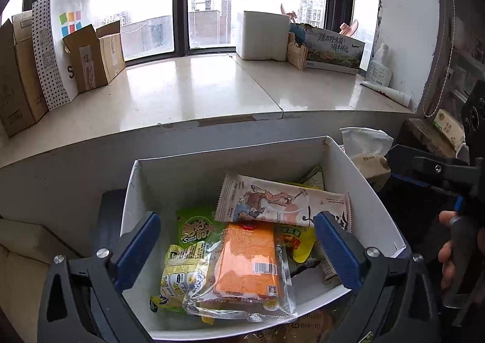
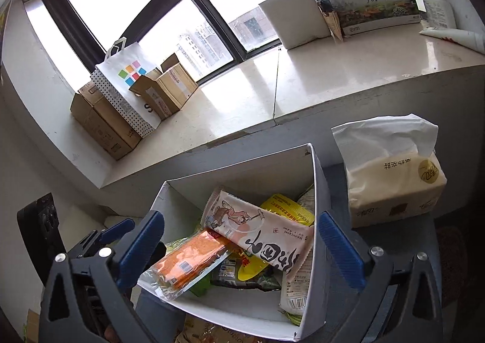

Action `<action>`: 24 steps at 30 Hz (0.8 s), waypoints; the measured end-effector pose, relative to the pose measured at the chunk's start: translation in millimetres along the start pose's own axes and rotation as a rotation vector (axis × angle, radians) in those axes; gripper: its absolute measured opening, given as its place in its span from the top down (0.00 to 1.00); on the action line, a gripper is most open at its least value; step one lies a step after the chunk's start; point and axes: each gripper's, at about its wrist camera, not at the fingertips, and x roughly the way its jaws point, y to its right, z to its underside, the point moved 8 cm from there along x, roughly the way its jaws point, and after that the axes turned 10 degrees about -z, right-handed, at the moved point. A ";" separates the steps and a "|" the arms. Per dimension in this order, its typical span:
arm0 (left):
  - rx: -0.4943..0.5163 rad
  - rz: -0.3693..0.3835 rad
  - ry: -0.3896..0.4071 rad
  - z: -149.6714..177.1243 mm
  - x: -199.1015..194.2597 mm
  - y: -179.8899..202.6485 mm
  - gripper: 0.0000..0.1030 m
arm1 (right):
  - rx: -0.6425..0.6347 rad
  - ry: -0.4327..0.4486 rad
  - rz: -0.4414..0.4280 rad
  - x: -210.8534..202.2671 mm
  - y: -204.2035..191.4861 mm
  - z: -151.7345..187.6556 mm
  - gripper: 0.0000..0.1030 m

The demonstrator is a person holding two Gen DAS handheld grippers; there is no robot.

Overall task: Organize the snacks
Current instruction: 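Carry both packs over the white box and open both tools, then grasp the green garlic pea bag with the right tool while the left tool grasps a jelly cup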

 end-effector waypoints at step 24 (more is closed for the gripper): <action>-0.017 0.064 0.029 126.7 -135.5 -31.8 0.00 | -0.263 0.010 -0.006 -95.5 -72.8 132.3 0.00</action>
